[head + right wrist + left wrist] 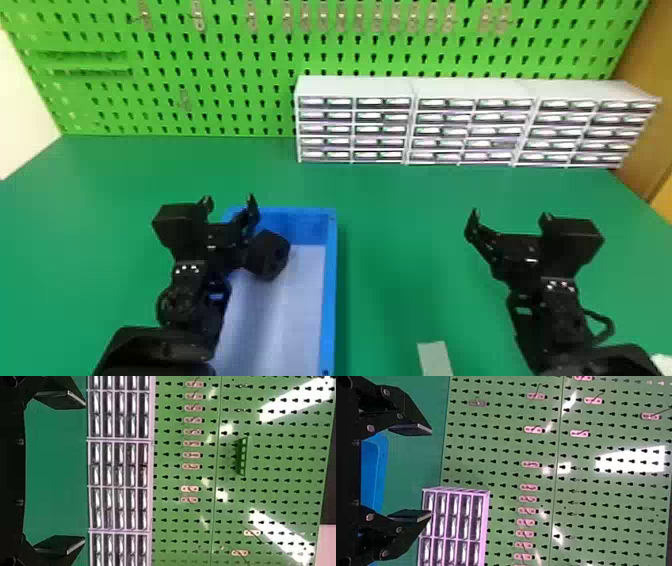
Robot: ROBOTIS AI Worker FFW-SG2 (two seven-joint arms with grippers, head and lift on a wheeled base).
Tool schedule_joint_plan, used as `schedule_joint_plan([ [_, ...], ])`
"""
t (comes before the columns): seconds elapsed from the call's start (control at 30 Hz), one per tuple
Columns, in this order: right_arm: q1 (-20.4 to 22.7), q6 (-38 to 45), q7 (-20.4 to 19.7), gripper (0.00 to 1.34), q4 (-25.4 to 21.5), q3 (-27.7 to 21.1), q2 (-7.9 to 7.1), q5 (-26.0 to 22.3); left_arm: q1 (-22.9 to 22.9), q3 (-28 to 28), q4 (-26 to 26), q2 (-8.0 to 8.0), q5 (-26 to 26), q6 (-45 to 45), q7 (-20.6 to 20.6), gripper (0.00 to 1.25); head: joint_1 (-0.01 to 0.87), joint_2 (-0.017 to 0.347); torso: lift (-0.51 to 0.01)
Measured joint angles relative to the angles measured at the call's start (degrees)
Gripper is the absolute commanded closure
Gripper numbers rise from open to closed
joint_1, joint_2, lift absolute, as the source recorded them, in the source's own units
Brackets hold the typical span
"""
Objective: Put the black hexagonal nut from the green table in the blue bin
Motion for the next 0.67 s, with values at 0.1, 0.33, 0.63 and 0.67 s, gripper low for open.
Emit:
schedule_joint_plan([
  [0.1,0.0,0.1,0.0,0.11,-0.1,0.0,-0.14,-0.2,0.0,-0.1,0.0,0.00,0.0,0.0,0.0,0.51,0.657,0.057,-0.095],
  [0.33,0.0,0.6,0.0,0.11,-0.1,0.0,-0.16,-0.3,0.1,-0.1,0.0,0.00,-0.1,0.0,0.0,0.51,0.657,0.057,-0.095],
  [0.63,0.0,0.9,0.0,0.11,-0.1,0.3,-0.19,-0.4,0.2,0.1,0.2,0.00,0.1,0.0,0.0,0.51,0.657,0.057,-0.095],
  [0.67,0.0,1.0,0.0,0.11,-0.1,0.3,-0.21,-0.4,0.2,0.1,0.2,0.00,0.1,0.0,0.0,0.51,0.657,0.057,-0.095],
])
